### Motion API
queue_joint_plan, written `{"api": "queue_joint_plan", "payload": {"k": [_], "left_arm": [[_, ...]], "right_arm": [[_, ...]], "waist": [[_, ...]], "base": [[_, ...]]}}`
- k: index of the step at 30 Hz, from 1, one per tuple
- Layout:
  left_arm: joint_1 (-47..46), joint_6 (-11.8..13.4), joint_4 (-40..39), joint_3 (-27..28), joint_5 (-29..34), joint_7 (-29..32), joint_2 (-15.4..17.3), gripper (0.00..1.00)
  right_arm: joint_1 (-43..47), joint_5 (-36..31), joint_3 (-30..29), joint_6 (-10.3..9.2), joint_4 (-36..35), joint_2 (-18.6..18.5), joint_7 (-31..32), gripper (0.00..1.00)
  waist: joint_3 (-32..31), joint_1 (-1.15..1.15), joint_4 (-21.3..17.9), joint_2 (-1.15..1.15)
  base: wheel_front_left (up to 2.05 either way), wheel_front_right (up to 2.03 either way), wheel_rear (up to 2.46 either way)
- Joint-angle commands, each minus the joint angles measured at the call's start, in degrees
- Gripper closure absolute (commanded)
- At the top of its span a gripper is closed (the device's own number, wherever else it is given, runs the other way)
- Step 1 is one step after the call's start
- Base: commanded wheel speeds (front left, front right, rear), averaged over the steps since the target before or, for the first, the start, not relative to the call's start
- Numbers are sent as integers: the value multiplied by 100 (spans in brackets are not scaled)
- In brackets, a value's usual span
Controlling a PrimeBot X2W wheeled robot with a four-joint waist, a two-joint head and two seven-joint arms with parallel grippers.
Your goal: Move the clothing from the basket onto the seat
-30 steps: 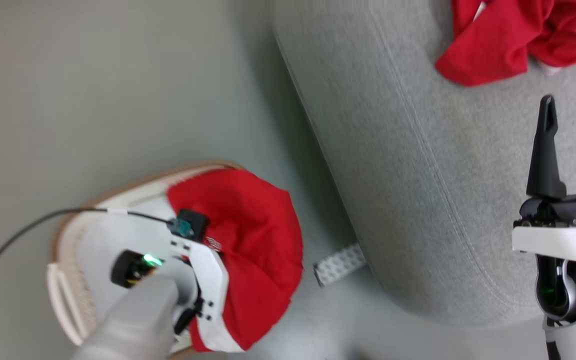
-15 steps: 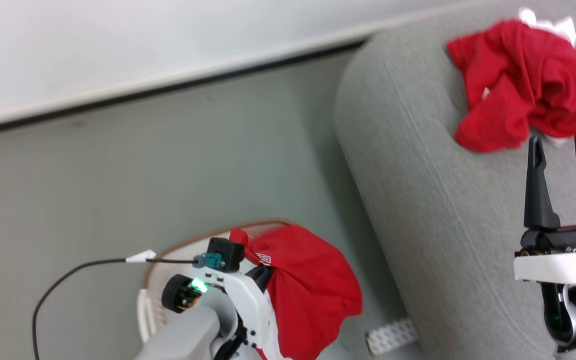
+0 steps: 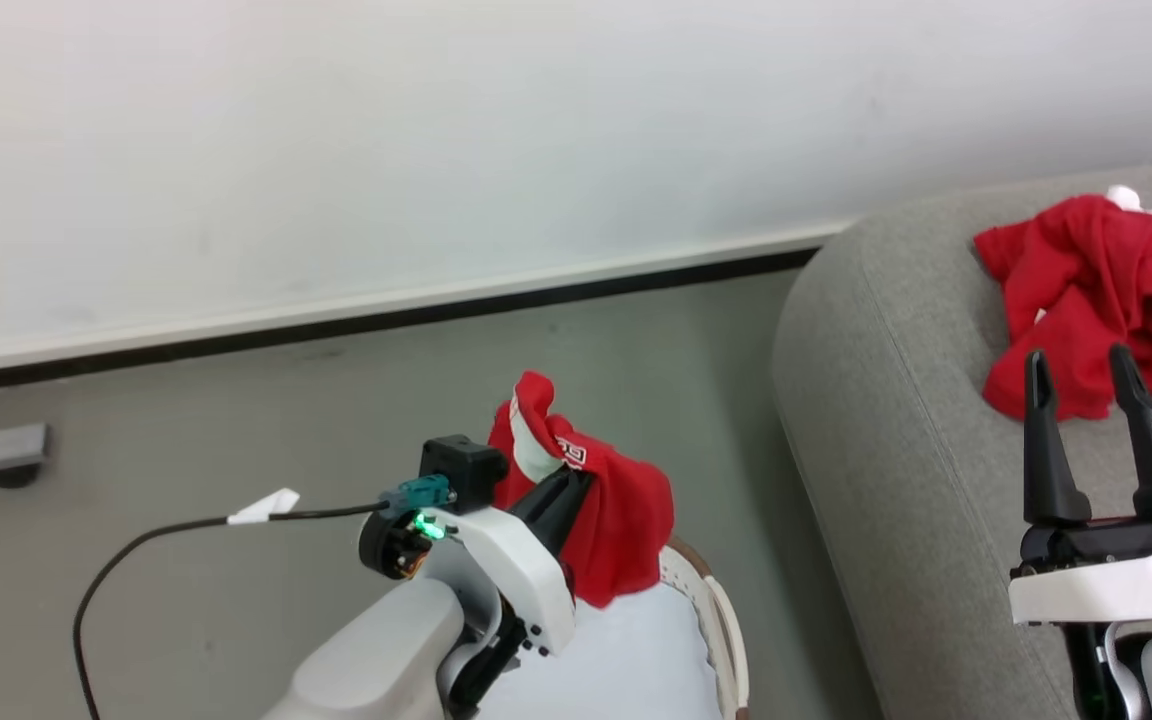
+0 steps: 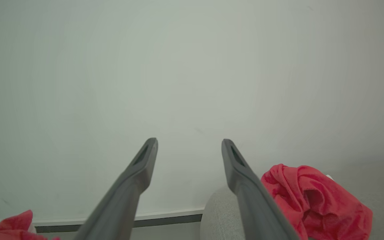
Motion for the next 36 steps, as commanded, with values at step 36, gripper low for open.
{"api": "queue_joint_plan", "payload": {"k": [36], "left_arm": [[144, 549, -2652, 1244, 919, 18, 657, 100]], "right_arm": [[359, 241, 1090, -13, 389, 32, 5, 0]], "waist": [[-774, 1, 390, 0]], "base": [[0, 0, 0]]}}
